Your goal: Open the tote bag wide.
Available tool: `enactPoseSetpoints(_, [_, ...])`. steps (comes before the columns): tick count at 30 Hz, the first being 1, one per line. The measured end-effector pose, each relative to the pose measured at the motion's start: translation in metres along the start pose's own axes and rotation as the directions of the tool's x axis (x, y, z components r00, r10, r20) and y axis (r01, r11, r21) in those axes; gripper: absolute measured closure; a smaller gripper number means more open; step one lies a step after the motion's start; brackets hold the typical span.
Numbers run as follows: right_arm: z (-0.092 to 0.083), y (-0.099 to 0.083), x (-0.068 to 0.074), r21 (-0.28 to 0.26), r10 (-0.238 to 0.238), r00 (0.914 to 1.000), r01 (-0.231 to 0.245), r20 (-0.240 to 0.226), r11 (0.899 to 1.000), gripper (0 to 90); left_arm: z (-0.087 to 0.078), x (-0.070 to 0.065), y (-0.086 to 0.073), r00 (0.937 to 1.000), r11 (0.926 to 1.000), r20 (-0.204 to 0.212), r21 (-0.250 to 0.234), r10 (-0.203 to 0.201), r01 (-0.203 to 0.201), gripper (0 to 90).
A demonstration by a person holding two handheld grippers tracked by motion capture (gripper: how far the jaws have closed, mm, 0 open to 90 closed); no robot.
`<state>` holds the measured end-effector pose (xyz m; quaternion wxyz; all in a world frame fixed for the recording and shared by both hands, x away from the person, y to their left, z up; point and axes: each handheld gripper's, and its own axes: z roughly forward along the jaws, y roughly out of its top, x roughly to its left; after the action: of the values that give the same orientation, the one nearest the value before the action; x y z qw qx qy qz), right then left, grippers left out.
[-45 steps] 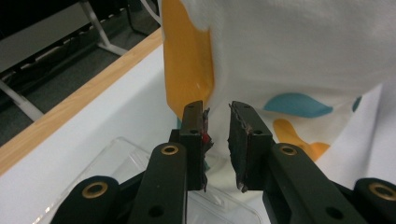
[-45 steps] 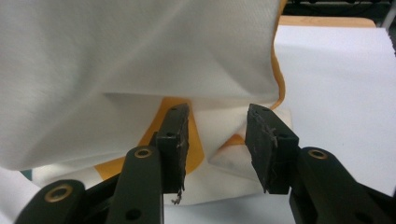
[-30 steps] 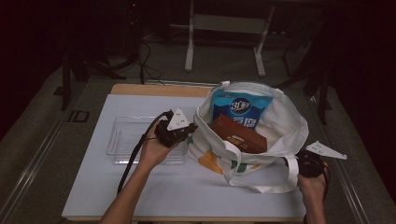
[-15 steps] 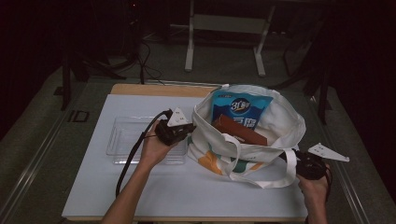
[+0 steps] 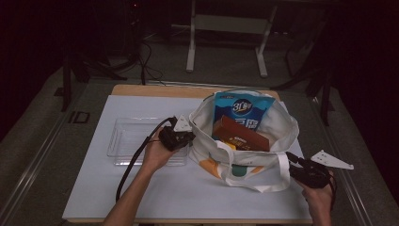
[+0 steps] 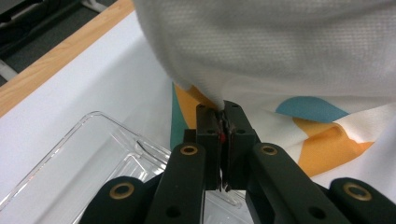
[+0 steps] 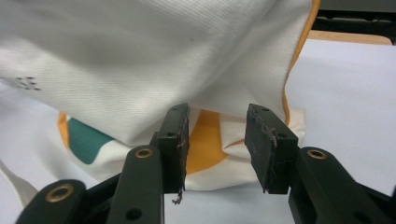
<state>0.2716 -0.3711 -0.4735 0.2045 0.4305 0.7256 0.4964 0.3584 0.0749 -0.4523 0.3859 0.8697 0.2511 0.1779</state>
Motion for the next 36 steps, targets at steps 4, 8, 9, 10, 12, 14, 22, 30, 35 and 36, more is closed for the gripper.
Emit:
enactPoseSetpoints(4, [-0.006, 0.003, 0.001, -0.03, 0.009, 0.9989, -0.011, -0.046, 0.999, 56.6, 0.003, 0.0, 0.0, 1.0, 1.0, 0.006, 0.008, -0.002, 0.002, 87.5])
enactPoseSetpoints(8, [-0.006, 0.012, 0.001, -0.052, 0.024, 0.9969, -0.028, -0.075, 0.998, 51.2, 0.005, 0.001, -0.001, 1.0, 0.9999, 0.008, 0.012, -0.003, 0.003, 87.4])
enactPoseSetpoints(9, [-0.005, 0.015, 0.0, -0.051, 0.03, 0.996, -0.035, -0.084, 0.998, 51.0, 0.005, 0.001, -0.001, 0.9999, 0.9999, 0.009, 0.011, -0.005, 0.005, 87.4])
enactPoseSetpoints(10, [-0.003, 0.017, -0.001, -0.047, 0.04, 0.9953, -0.044, -0.089, 0.998, 51.6, 0.005, 0.001, -0.001, 0.9999, 0.9999, 0.011, 0.012, -0.005, 0.005, 87.4])
enactPoseSetpoints(12, [0.001, 0.02, -0.002, -0.041, 0.041, 0.9946, -0.045, -0.096, 0.998, 55.0, 0.005, 0.001, -0.001, 0.9999, 0.9999, 0.012, 0.013, -0.005, 0.005, 87.4])
enactPoseSetpoints(14, [0.005, 0.021, -0.002, -0.034, 0.048, 0.9938, -0.052, -0.1, 0.998, 63.1, 0.005, 0.001, -0.001, 0.9999, 0.9999, 0.012, 0.014, -0.003, 0.003, 87.4])
enactPoseSetpoints(22, [0.01, 0.021, 0.005, -0.034, -0.005, 0.9952, 0.001, -0.098, 0.999, 85.9, -0.002, 0.005, -0.001, 0.9989, 0.9998, 0.043, -0.013, -0.018, 0.018, 81.2])
enactPoseSetpoints(30, [0.009, 0.022, 0.007, -0.029, -0.032, 0.9954, 0.029, -0.091, 0.999, 86.4, -0.043, 0.02, 0.002, 0.9942, 0.9816, 0.054, -0.162, -0.093, 0.101, 78.1])
enactPoseSetpoints(35, [0.009, 0.021, 0.009, -0.027, -0.036, 0.9956, 0.034, -0.087, 0.999, 86.6, -0.065, 0.032, 0.024, 0.9882, 0.9607, 0.053, -0.232, -0.143, 0.152, 84.0])
enactPoseSetpoints(36, [0.009, 0.021, 0.009, -0.027, -0.036, 0.9956, 0.034, -0.087, 0.999, 86.6, -0.065, 0.032, 0.024, 0.9882, 0.9607, 0.053, -0.232, -0.143, 0.152, 82.9])
